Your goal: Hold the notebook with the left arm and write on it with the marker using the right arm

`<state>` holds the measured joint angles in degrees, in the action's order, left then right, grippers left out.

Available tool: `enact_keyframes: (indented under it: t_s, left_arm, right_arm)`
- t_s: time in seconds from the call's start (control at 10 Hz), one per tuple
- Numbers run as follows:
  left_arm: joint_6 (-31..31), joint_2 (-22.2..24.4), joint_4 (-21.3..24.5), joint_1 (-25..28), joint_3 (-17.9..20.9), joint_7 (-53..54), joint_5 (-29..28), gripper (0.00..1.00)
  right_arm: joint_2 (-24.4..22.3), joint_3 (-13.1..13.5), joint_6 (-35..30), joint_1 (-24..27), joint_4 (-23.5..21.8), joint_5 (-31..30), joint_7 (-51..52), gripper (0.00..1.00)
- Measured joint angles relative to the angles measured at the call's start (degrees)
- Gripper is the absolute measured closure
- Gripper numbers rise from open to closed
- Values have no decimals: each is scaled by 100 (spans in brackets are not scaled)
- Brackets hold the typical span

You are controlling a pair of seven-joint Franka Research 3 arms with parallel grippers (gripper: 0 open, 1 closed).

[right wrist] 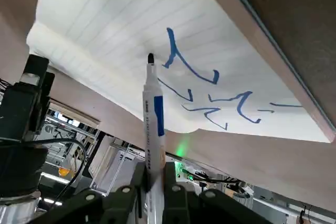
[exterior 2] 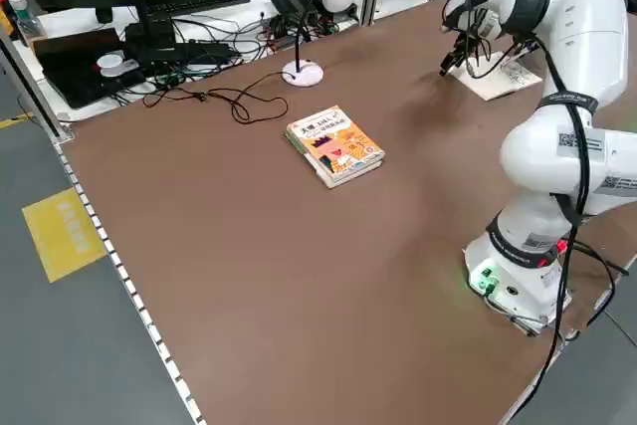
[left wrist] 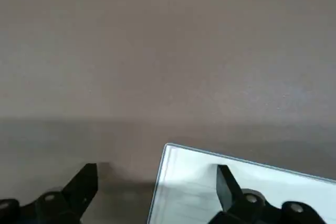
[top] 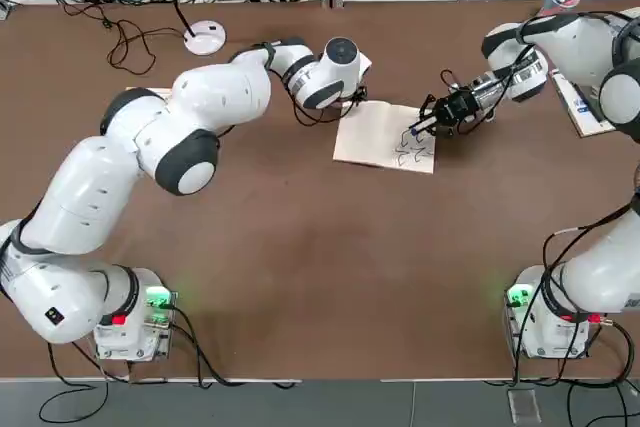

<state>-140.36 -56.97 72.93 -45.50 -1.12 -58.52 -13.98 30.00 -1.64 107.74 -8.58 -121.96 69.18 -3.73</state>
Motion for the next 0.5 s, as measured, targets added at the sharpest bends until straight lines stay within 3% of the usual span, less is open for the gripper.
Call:
enact_keyframes:
  t_s: [0.5]
  left_arm:
    - [0,0,0,0,0,0,0,0]
  right_arm:
    - [2,-5,43,-48,0,-5,10,83]
